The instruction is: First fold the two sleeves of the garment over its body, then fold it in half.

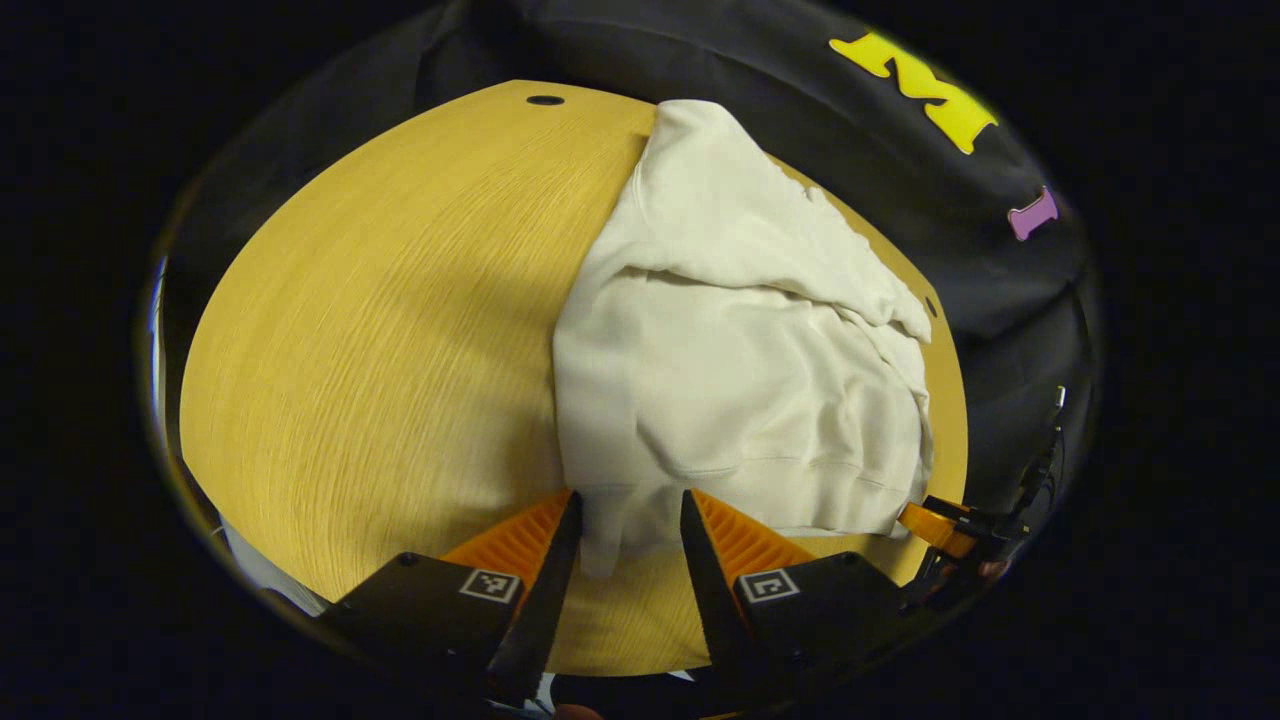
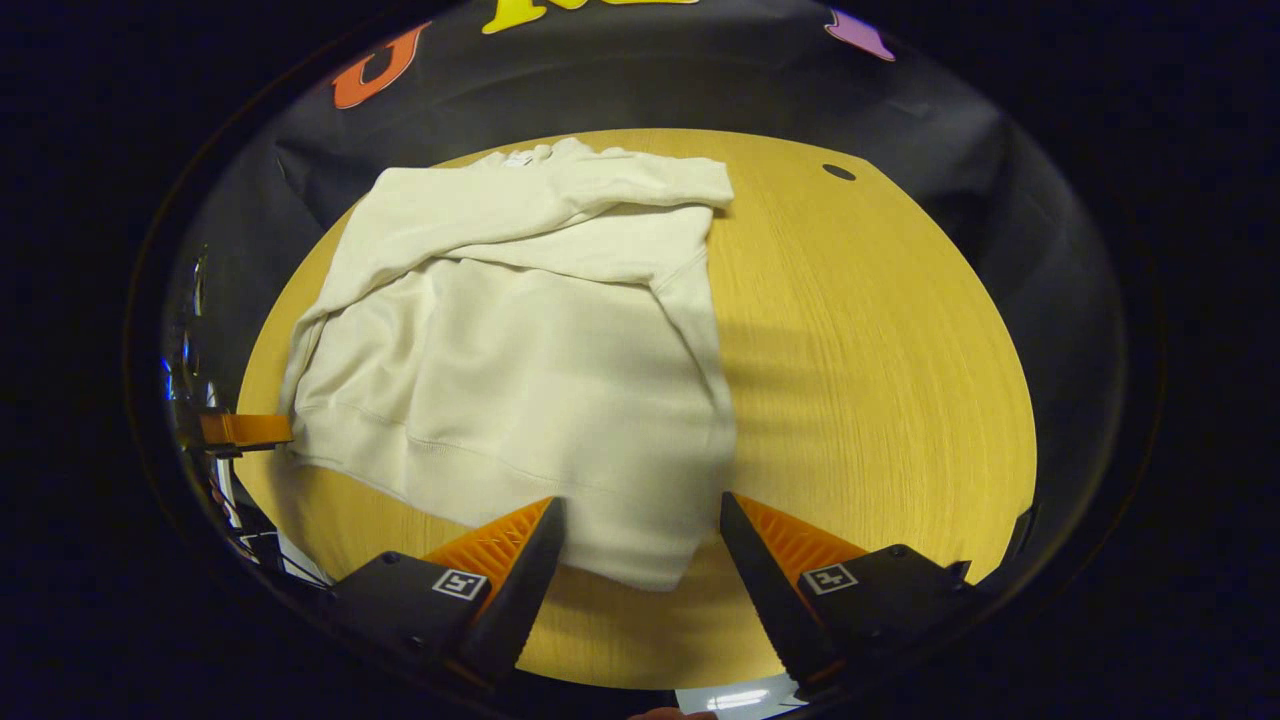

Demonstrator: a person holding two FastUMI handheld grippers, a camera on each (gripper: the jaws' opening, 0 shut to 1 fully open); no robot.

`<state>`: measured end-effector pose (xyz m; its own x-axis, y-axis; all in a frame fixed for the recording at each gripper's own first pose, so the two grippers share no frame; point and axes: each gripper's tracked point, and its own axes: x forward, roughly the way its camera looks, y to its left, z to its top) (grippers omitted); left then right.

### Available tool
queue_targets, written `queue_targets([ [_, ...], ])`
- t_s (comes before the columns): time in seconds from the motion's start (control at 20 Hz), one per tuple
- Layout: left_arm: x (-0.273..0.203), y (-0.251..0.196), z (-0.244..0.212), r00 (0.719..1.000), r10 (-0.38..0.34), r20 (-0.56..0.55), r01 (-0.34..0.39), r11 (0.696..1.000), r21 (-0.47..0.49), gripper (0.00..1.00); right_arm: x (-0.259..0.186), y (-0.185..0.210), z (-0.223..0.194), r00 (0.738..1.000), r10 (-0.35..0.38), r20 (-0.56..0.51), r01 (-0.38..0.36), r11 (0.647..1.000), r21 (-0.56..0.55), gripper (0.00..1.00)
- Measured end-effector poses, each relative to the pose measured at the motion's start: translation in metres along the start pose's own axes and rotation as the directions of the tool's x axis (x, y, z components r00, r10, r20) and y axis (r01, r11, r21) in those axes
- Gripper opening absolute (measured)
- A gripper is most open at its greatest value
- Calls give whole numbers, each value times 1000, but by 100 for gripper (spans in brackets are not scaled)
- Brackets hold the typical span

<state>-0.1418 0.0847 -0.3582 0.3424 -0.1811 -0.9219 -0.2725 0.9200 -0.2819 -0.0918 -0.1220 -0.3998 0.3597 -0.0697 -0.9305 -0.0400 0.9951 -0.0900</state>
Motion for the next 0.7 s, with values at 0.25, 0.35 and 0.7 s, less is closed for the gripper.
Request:
queue_targets([
  [0.25, 12, 7, 0, 994, 103, -24, -104, 995, -11, 31, 10, 1, 3, 1000, -6, -10, 7, 999, 38, 98],
  [0.35, 14, 5, -2, 992, 120, -26, -119, 991, 54, 22, 12, 4, 5, 1000, 16, 1, -16, 1000, 26, 89],
  [0.7, 13, -16, 4, 1000, -19, 0, 19, 999, 27, 4, 6, 20, 10, 985, 174, -16, -169, 972, 161, 10],
])
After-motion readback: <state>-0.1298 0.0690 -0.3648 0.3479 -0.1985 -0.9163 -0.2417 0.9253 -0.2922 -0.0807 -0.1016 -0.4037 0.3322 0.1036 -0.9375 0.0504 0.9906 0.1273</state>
